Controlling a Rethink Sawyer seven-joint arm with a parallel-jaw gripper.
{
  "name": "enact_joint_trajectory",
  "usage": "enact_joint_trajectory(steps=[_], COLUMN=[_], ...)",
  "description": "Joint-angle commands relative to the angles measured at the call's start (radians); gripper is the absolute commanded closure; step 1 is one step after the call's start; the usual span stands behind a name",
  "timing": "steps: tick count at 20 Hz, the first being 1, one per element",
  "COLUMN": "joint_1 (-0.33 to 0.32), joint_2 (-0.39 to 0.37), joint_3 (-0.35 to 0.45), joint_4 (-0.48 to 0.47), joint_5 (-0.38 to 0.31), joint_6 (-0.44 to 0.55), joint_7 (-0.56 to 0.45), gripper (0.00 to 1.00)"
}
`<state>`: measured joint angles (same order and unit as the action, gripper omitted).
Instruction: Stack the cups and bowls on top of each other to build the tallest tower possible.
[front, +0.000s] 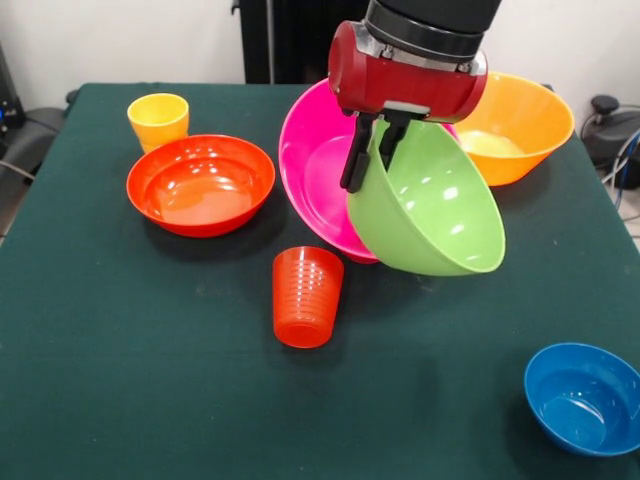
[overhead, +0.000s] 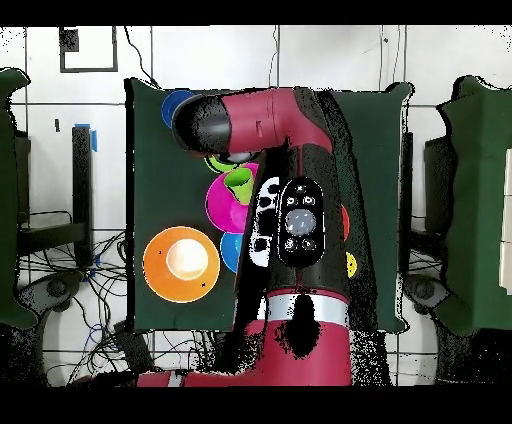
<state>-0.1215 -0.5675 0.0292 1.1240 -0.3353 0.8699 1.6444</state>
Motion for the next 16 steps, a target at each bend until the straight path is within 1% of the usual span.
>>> enact_joint_trajectory(steps=[1, 4, 9, 12, 16], joint_1=[0.011, 0.011, -0.004, -0.010, -0.023], joint_2=[0.036, 0.053, 0.054, 0.061, 0.062], joint_3=[0.054, 0.052, 0.060, 0.068, 0.079], joint_4=[0.057, 0.036, 0.050, 0.043, 0.048], joint_5=[-0.095, -0.092, -0.075, -0.072, -0.061], joint_6=[0.056, 0.100, 0.138, 0.157, 0.206], joint_7=[-0.165, -0.173, -0.191, -0.202, -0.227], gripper=[1.00, 1.00, 1.00, 1.00, 1.00])
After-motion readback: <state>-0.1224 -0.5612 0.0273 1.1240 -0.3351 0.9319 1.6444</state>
